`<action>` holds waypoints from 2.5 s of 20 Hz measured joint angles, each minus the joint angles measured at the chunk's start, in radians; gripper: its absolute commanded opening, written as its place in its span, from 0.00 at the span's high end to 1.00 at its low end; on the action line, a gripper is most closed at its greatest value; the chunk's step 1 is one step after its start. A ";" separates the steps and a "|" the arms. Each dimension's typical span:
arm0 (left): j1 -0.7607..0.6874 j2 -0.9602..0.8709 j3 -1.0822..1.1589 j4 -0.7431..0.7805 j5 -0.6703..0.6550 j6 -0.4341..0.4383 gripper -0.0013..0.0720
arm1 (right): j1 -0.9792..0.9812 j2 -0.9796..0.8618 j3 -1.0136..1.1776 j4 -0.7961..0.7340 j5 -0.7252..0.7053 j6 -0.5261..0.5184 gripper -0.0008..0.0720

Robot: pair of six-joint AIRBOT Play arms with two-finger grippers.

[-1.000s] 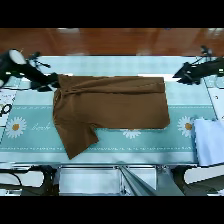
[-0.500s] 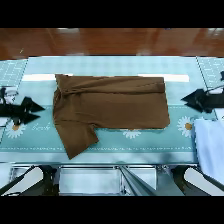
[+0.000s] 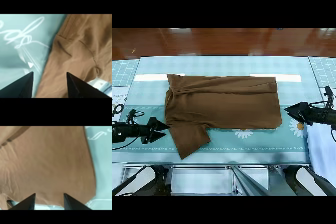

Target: Fold the shirts.

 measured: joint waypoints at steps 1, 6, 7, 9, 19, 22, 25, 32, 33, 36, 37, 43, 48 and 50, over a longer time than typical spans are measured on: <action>-0.030 -0.013 -0.005 -0.013 0.010 0.003 0.29 | 0.000 0.003 -0.003 0.010 0.000 -0.001 0.43; -0.165 -0.080 -0.001 -0.066 0.100 0.022 0.96 | -0.005 0.006 -0.008 0.029 0.001 0.021 0.43; -0.180 -0.086 0.007 -0.071 0.113 0.026 0.96 | -0.013 0.006 -0.008 0.022 0.002 0.031 0.43; -0.197 -0.095 0.029 -0.069 0.115 0.045 0.96 | -0.034 0.006 -0.010 -0.055 0.002 0.076 0.43; -0.216 -0.102 0.066 -0.082 0.081 0.093 0.96 | -0.027 -0.072 -0.098 -0.231 -0.014 0.209 0.43; -0.216 -0.102 0.067 -0.084 0.080 0.096 0.96 | 0.034 -0.160 -0.092 -0.157 -0.079 0.187 0.43; -0.216 -0.102 0.068 -0.080 0.079 0.112 0.96 | 0.112 -0.246 -0.057 -0.098 -0.120 0.175 0.66; -0.196 -0.060 0.075 -0.050 0.066 0.136 0.96 | 0.190 -0.240 -0.021 -0.047 -0.127 0.104 0.96; -0.186 -0.046 0.087 -0.060 0.065 0.146 0.96 | 0.191 -0.218 -0.017 -0.049 -0.126 0.097 0.96; -0.171 -0.032 0.159 -0.100 0.063 0.165 0.96 | 0.190 -0.184 0.033 -0.053 -0.128 0.086 0.96; -0.171 -0.039 0.197 -0.120 0.064 0.169 0.96 | 0.190 -0.188 0.068 -0.051 -0.129 0.084 0.96; -0.226 -0.185 0.484 -0.166 0.070 0.171 0.96 | 0.190 -0.340 0.348 -0.018 -0.135 0.097 0.96; -0.297 -0.415 0.775 -0.174 0.089 0.125 0.96 | 0.200 -0.514 0.544 0.013 -0.154 0.094 0.96; -0.326 -0.515 0.887 -0.175 0.093 0.096 0.96 | 0.216 -0.577 0.604 0.019 -0.170 0.092 0.96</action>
